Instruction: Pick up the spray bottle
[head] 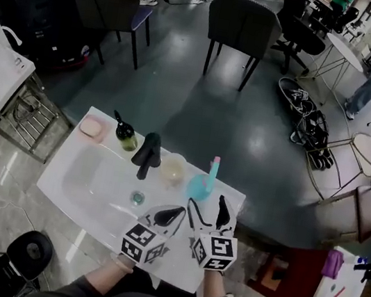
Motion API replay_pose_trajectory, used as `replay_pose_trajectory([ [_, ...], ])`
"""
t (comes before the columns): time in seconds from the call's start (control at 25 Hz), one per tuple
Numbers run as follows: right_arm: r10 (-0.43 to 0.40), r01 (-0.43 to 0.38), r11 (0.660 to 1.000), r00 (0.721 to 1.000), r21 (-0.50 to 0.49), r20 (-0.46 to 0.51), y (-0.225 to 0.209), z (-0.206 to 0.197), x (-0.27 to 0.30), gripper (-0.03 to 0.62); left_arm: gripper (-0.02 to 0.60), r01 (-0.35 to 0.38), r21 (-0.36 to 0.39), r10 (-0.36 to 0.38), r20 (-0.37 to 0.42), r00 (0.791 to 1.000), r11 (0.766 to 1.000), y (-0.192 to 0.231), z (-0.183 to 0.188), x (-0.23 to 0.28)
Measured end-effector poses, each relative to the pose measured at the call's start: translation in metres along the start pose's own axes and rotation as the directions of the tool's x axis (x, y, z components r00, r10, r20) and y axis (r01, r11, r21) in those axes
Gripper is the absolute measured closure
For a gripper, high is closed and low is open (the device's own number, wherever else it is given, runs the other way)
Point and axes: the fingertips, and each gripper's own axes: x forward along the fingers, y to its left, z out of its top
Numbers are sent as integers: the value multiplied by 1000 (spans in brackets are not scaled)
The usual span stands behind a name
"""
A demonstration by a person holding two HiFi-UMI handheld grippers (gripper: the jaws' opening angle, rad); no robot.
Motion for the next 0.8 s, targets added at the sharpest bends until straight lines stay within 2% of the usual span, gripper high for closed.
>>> replay_pose_trajectory([
  [0.2, 9, -12, 1000, 997, -29, -81, -8, -23, 19, 255, 577, -22, -29, 22, 2, 1000, 999, 14, -1, 9],
  [0.44, 16, -17, 1000, 994, -9, -103, -16, -32, 36, 223, 577, -17, -44, 16, -22, 1000, 999, 26, -4, 12],
  [0.8, 22, -25, 999, 990, -24, -136, -20, -47, 61, 218, 577, -20, -53, 17, -48, 999, 998, 33, -14, 13],
])
